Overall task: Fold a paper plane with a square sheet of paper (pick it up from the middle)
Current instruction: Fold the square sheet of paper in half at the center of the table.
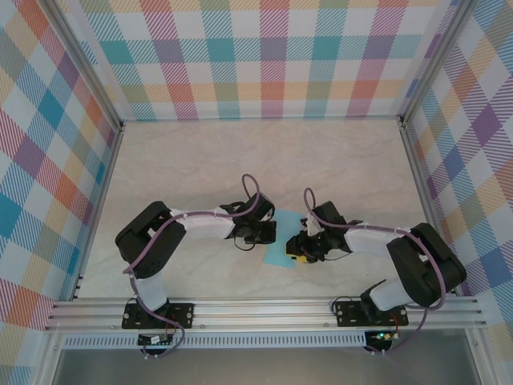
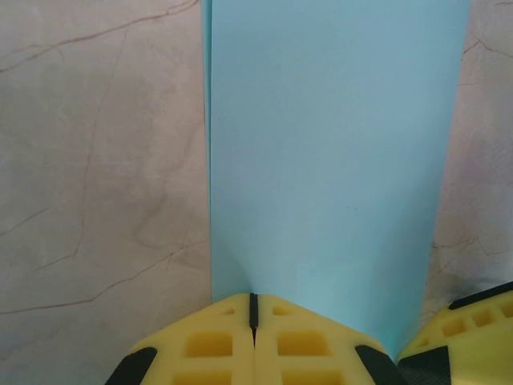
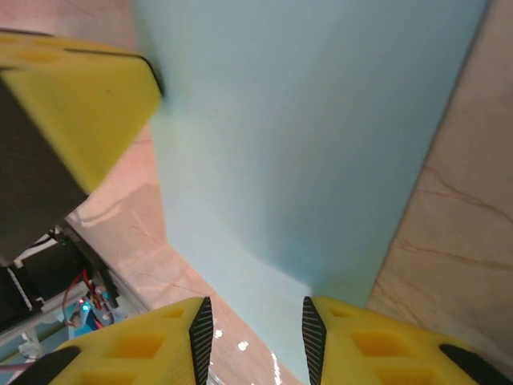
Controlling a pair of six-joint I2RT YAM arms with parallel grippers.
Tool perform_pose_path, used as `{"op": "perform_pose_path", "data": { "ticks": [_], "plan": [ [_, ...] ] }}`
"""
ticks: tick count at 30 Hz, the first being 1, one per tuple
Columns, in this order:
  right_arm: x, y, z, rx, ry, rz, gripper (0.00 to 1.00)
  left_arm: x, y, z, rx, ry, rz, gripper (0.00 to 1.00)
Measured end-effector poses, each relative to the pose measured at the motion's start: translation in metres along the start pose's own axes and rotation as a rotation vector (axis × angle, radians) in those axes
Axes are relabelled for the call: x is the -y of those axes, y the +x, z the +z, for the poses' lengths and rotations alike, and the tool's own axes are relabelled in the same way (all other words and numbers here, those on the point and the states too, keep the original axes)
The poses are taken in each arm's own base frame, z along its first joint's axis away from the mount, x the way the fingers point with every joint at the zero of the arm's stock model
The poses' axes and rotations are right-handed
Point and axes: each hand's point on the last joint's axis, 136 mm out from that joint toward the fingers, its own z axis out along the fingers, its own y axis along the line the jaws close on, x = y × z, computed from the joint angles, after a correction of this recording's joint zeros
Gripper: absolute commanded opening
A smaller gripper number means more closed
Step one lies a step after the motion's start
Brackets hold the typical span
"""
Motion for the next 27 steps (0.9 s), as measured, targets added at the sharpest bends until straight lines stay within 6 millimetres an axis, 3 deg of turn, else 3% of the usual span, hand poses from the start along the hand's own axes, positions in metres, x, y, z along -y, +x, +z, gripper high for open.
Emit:
{"op": "perform_pose_path", "data": {
  "ticks": [6, 12, 19, 27],
  "plan": [
    [-0.003, 0.002, -0.005, 0.018, 0.005, -0.005, 0.39, 0.0, 0.0, 0.0, 0.0, 0.0, 0.0, 0.0],
    [-0.022, 0.008, -0.014, 0.037, -0.036, -0.067, 0.4, 0.0, 0.001, 0.0, 0.001, 0.001, 0.0, 0.0],
    [0.002, 0.025, 0.003, -0.033, 0.019, -0.025, 0.39, -0.001, 0.001, 0.0, 0.001, 0.001, 0.0, 0.0],
    [0.0, 0.027, -0.003, -0.016, 0.015, -0.022, 0.4, -0.001, 0.001, 0.0, 0.001, 0.001, 0.0, 0.0]
  ]
}}
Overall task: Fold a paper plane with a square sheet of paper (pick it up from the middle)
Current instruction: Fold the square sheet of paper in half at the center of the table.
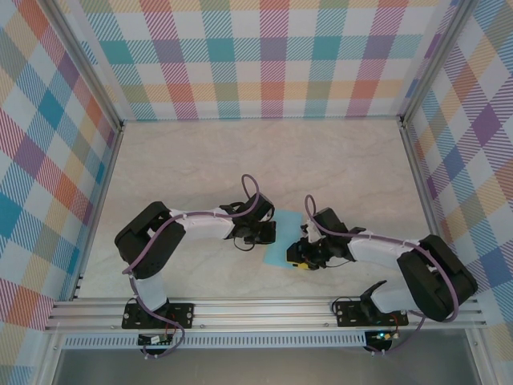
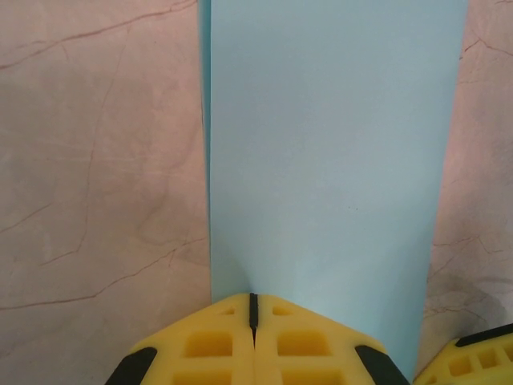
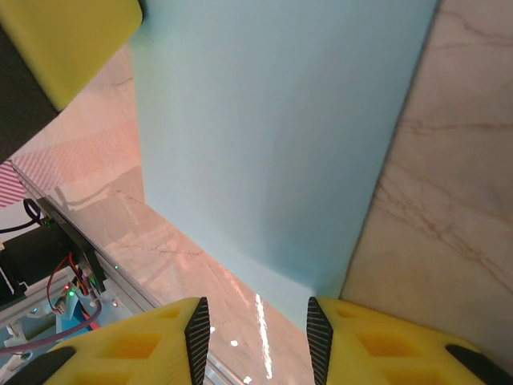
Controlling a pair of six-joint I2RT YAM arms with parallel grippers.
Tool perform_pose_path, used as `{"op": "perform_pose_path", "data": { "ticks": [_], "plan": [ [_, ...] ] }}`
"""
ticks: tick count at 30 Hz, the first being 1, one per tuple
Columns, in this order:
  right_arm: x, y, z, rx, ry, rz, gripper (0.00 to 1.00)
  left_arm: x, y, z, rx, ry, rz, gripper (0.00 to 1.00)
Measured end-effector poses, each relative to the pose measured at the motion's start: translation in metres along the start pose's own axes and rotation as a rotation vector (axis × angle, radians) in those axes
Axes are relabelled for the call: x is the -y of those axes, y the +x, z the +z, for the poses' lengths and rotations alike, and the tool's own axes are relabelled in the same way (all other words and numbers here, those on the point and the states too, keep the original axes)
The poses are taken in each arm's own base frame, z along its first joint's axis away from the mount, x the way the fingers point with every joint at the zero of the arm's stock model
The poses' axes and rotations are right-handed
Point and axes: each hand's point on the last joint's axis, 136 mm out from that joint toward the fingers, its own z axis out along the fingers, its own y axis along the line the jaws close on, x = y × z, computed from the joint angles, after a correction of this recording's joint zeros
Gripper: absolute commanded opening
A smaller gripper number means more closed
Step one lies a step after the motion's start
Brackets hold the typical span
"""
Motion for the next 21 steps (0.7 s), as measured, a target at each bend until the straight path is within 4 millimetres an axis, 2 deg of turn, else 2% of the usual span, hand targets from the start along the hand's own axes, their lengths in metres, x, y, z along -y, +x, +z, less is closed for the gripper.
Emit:
{"op": "perform_pose_path", "data": {
  "ticks": [5, 8, 11, 17, 21],
  "plan": [
    [-0.009, 0.0, -0.006, 0.021, -0.024, -0.024, 0.42, 0.0, 0.0, 0.0, 0.0, 0.0, 0.0, 0.0],
    [-0.005, 0.0, -0.004, 0.018, -0.012, -0.014, 0.42, 0.0, 0.0, 0.0, 0.0, 0.001, 0.0, 0.0],
    [0.007, 0.003, 0.0, 0.01, 0.019, 0.019, 0.41, 0.0, 0.0, 0.0, 0.0, 0.001, 0.0, 0.0],
    [0.007, 0.001, 0.0, 0.019, 0.022, 0.028, 0.42, 0.0, 0.0, 0.0, 0.005, 0.005, 0.001, 0.0],
    [0.004, 0.0, -0.008, 0.047, 0.034, 0.021, 0.42, 0.0, 0.0, 0.0, 0.005, 0.005, 0.001, 0.0]
  ]
}}
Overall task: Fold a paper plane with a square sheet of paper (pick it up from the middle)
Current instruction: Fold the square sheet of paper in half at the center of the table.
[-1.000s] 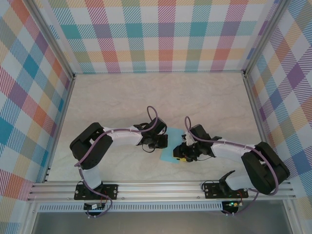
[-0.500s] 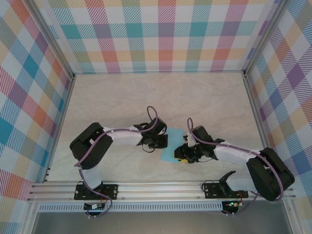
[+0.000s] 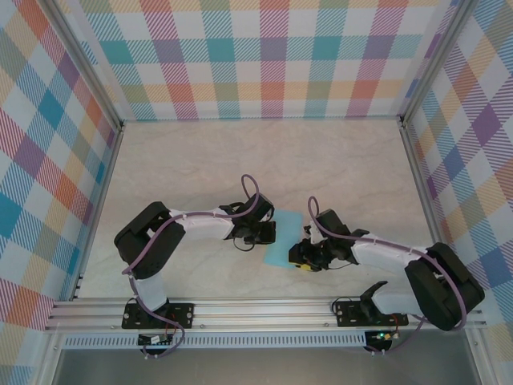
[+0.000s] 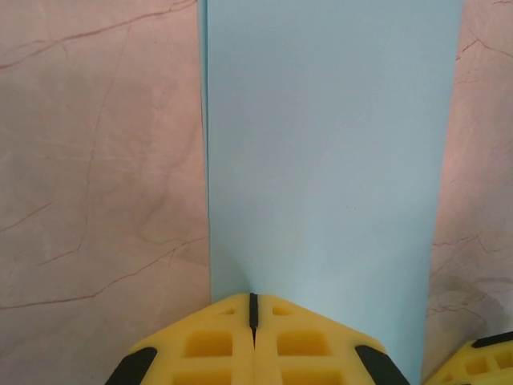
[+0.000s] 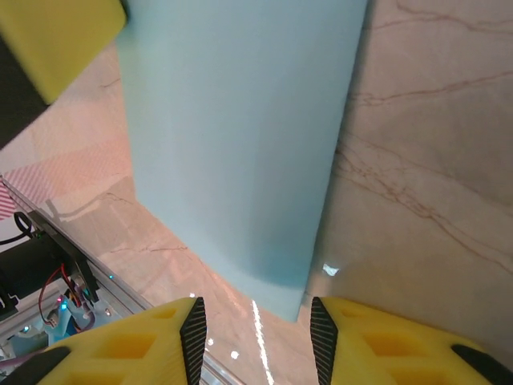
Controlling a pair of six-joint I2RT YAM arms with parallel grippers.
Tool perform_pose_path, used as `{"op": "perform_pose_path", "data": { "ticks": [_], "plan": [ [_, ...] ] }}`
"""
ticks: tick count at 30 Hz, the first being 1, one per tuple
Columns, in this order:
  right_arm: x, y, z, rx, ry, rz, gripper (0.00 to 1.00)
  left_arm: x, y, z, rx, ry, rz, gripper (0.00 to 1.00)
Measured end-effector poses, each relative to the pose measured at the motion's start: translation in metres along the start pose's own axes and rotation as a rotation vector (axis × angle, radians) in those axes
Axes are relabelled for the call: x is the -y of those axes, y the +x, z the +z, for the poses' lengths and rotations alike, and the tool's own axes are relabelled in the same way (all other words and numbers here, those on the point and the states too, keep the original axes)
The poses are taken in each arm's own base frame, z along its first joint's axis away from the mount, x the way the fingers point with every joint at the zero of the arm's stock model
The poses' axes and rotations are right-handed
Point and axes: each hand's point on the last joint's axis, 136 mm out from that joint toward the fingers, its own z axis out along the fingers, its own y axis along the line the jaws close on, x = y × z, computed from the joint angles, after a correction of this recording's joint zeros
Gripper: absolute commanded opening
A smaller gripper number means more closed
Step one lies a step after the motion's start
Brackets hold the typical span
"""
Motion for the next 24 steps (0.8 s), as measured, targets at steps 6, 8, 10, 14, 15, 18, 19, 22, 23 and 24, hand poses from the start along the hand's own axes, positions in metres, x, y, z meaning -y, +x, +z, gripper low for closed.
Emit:
{"op": "perform_pose_path", "data": {
  "ticks": [6, 8, 10, 14, 15, 18, 19, 22, 23, 24],
  "plan": [
    [-0.028, -0.011, -0.013, 0.054, -0.072, -0.05, 0.43, 0.0, 0.0, 0.0, 0.0, 0.0, 0.0, 0.0],
    [-0.03, -0.011, -0.01, 0.044, -0.082, -0.046, 0.43, 0.0, 0.0, 0.0, 0.0, -0.001, 0.0, 0.0],
    [-0.026, -0.009, -0.003, 0.021, -0.069, -0.03, 0.43, 0.0, 0.0, 0.0, 0.0, -0.001, 0.0, 0.0],
    [-0.015, -0.007, 0.008, -0.012, -0.032, 0.007, 0.42, 0.0, 0.0, 0.0, 0.0, -0.001, 0.0, 0.0],
    [-0.011, -0.007, 0.011, -0.019, -0.021, 0.015, 0.42, 0.0, 0.0, 0.0, -0.001, -0.001, 0.0, 0.0],
    [-0.006, -0.005, 0.016, -0.04, -0.013, 0.037, 0.42, 0.0, 0.0, 0.0, -0.001, -0.001, 0.0, 0.0],
    [-0.006, -0.005, 0.015, -0.039, -0.014, 0.037, 0.42, 0.0, 0.0, 0.0, -0.001, -0.001, 0.0, 0.0],
    [-0.006, -0.005, 0.014, -0.031, -0.013, 0.031, 0.43, 0.0, 0.0, 0.0, -0.001, -0.001, 0.0, 0.0],
    [-0.006, -0.004, 0.013, -0.029, -0.01, 0.03, 0.44, 0.0, 0.0, 0.0, -0.001, -0.001, 0.0, 0.0],
    [-0.006, -0.003, 0.011, -0.026, -0.009, 0.029, 0.44, 0.0, 0.0, 0.0, 0.0, -0.001, 0.0, 0.0]
  ]
}}
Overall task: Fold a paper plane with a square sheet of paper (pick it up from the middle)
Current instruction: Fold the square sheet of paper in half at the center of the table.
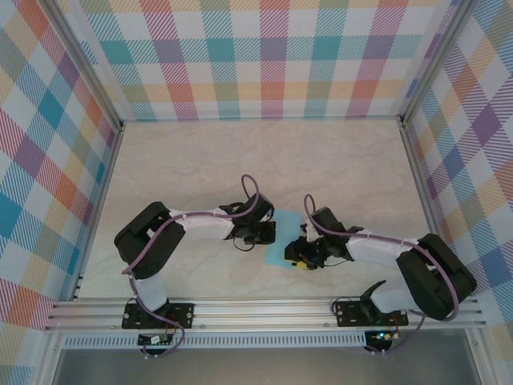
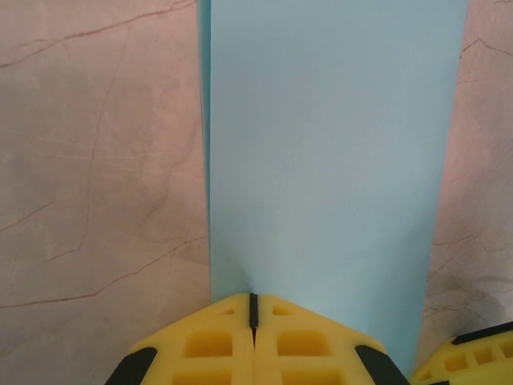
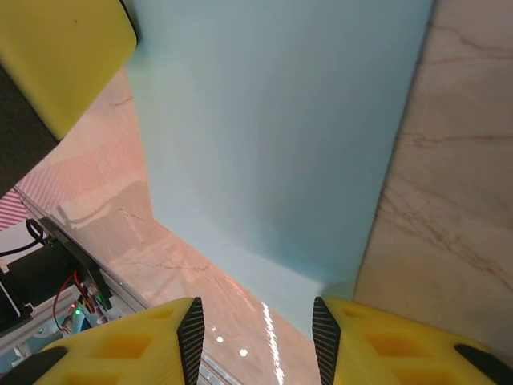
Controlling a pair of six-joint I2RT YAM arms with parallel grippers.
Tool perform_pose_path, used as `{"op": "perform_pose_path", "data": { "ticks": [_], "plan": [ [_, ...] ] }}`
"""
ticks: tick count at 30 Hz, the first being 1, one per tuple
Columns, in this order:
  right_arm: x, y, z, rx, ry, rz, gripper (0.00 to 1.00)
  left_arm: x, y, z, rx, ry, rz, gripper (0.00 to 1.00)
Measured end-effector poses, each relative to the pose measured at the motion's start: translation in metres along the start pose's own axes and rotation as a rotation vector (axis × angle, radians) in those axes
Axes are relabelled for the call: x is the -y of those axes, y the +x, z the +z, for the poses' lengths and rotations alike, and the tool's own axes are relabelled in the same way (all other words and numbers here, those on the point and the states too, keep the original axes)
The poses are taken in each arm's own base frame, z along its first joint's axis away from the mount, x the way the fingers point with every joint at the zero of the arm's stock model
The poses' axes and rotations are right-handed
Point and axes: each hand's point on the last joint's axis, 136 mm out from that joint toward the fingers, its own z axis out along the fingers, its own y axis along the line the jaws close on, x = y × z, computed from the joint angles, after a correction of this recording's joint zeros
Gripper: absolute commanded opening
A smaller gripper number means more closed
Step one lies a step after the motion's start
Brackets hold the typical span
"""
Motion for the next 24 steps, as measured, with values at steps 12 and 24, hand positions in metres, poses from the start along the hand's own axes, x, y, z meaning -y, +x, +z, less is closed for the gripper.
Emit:
{"op": "perform_pose_path", "data": {
  "ticks": [12, 24],
  "plan": [
    [-0.005, 0.005, 0.003, -0.031, -0.028, -0.013, 0.44, -0.001, 0.001, 0.0, -0.003, -0.002, -0.001, 0.0],
    [-0.001, -0.009, -0.016, 0.06, 0.108, -0.044, 0.44, -0.006, 0.007, -0.013, -0.008, -0.023, -0.007, 0.09]
  ]
}}
